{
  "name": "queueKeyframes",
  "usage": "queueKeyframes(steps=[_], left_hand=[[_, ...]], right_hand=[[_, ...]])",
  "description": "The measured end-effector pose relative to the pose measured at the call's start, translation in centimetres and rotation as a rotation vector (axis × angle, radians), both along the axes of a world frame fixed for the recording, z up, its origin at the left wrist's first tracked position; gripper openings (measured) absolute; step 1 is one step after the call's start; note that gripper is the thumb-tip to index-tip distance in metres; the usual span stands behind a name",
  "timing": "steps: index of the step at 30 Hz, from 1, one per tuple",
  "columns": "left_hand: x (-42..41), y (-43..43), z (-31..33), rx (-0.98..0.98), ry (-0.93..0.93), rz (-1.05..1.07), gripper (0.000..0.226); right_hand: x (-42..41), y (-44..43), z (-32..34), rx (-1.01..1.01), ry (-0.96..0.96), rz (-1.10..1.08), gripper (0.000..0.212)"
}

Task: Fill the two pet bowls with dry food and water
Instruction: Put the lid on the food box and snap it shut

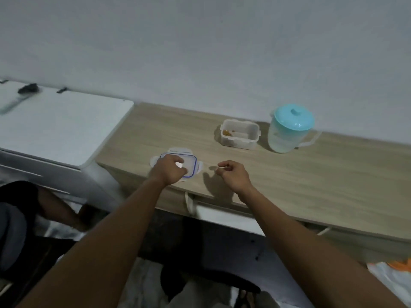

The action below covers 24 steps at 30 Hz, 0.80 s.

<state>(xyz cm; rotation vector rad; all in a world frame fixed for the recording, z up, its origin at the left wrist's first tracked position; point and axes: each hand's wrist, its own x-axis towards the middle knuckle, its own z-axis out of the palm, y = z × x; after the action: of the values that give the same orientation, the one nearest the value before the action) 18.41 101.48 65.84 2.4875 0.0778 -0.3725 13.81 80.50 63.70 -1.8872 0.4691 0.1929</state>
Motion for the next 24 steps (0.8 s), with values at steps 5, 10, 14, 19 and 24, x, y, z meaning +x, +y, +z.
queueKeyframes(steps=[5,10,14,19,24], left_hand=[[4.6,5.3,-2.1,0.093,-0.019,0.031,0.055],[8.5,8.6,-3.3,0.102,0.072,0.022,0.057],[11.1,9.3,-3.5,-0.018,0.159,0.005,0.029],[14.5,6.5,-1.3,-0.496,0.200,0.034,0.010],[15.9,0.7,3.3,-0.747,0.103,-0.045,0.010]], right_hand=[[3.7,5.5,-2.3,-0.089,0.098,-0.056,0.029],[6.3,9.4,-4.6,-0.204,0.123,-0.248,0.035],[7.0,9.3,-4.8,-0.129,0.152,-0.377,0.015],[7.4,5.2,-1.1,0.047,0.019,-0.522,0.019],[8.0,0.3,5.1,0.014,-0.261,-0.614,0.010]])
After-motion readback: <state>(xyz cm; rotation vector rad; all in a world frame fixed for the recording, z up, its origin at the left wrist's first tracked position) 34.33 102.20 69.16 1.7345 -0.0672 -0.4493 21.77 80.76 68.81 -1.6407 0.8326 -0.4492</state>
